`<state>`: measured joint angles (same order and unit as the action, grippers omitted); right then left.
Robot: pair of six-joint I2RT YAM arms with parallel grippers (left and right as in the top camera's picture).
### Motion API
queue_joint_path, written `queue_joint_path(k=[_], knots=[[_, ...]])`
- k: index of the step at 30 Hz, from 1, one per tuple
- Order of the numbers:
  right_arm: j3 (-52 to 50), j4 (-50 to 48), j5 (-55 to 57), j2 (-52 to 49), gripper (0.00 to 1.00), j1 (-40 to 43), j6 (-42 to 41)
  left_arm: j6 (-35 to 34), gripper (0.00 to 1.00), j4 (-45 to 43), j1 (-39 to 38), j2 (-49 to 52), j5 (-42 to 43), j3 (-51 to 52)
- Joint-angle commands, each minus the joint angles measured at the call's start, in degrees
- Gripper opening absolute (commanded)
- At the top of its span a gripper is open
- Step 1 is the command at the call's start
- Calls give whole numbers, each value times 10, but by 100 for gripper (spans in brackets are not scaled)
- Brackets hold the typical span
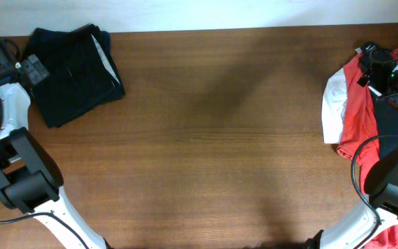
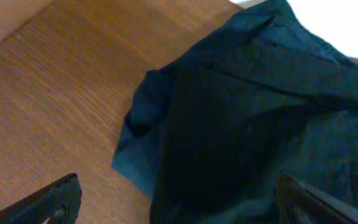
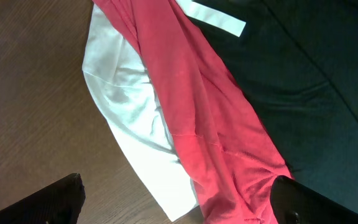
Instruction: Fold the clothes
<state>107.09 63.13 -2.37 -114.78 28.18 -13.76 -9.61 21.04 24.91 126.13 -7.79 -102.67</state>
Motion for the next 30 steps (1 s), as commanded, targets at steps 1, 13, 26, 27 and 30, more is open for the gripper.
queue_joint_path(k=[1, 13, 26, 27, 30], knots=[[7, 0, 5, 10, 99, 0, -7, -6, 99, -27, 3, 8, 19, -14], [7, 0, 5, 10, 99, 0, -7, -42, 95, -21, 56, 82, 220, -14], [7, 0, 5, 10, 99, 0, -7, -49, 1, -18, 53, 72, 252, -39], [7, 0, 5, 10, 99, 0, -7, -49, 1, -17, 48, 63, 252, -40], [7, 0, 5, 10, 99, 0, -7, -49, 1, -14, 27, 23, 252, -40]])
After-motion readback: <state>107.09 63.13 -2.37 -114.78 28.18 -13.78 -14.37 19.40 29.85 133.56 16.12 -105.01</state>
